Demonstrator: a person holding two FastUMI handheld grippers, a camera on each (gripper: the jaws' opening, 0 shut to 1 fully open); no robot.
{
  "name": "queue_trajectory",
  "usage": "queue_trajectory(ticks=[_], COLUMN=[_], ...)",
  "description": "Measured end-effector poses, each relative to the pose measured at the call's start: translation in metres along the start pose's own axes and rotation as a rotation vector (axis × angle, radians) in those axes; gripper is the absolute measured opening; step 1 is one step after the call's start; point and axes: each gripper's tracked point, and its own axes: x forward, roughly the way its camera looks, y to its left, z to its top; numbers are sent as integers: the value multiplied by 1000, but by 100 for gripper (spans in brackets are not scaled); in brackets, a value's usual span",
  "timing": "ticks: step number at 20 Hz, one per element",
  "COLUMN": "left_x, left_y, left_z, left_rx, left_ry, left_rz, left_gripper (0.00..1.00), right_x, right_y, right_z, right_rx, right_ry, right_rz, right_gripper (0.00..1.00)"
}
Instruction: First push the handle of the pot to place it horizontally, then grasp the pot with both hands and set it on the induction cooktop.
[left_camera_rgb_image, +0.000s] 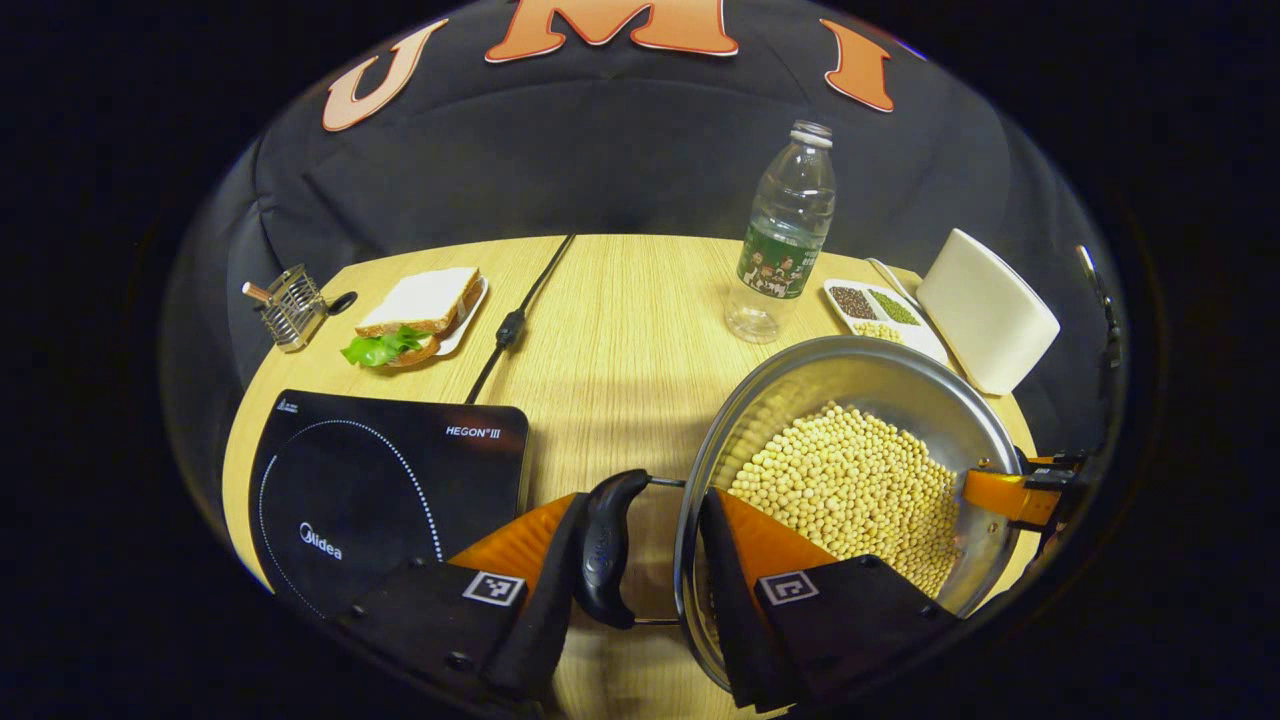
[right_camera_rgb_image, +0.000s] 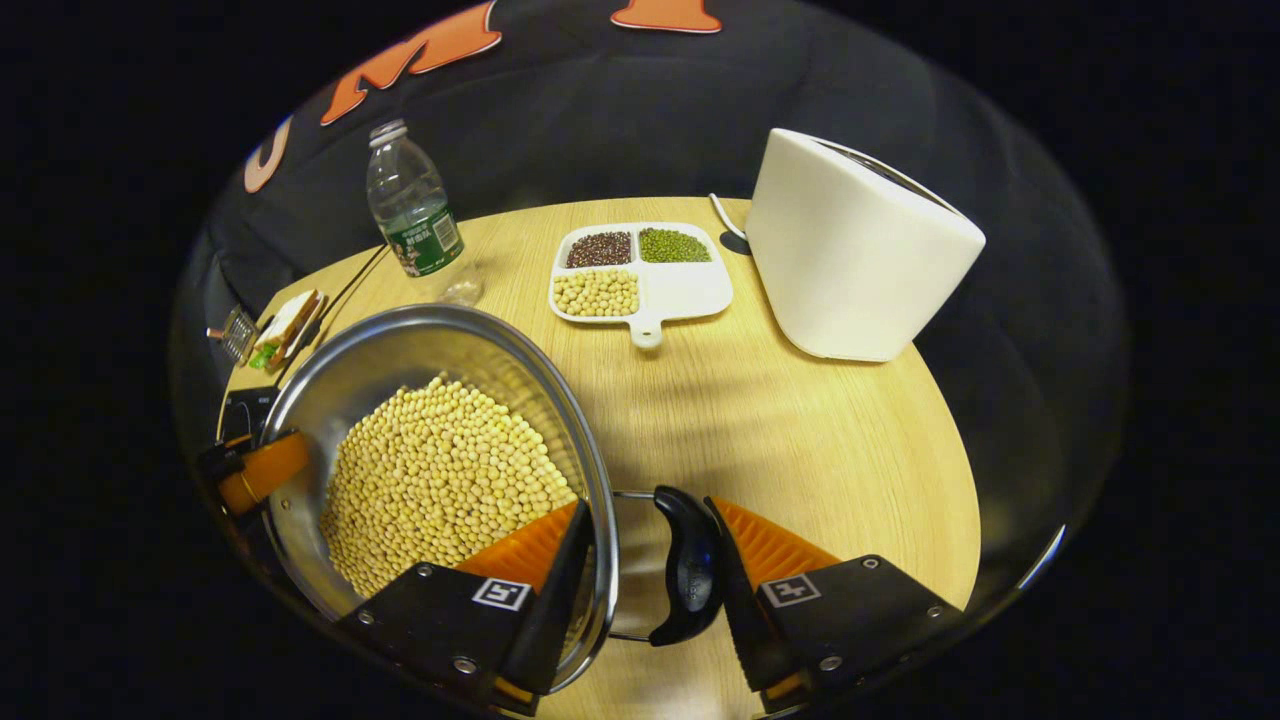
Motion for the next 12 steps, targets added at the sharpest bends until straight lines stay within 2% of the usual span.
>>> queue_trajectory(ticks=[3,5,8,12], left_x=[-8,-23,-54,-79], left_y=[5,20,40,71], left_z=[10,23,47,47], left_rx=[-7,34,82,4], left_ry=[-20,-72,-161,-162], left_rz=[22,35,67,99], left_gripper=[69,70,67,66], right_x=[-7,-23,-48,-65], right_y=[7,19,37,68], right_z=[1,11,39,45], right_rx=[-19,-7,-53,-88], right_ry=[-4,-31,-99,-114], right_rz=[18,32,45,76], right_gripper=[61,61,61,61])
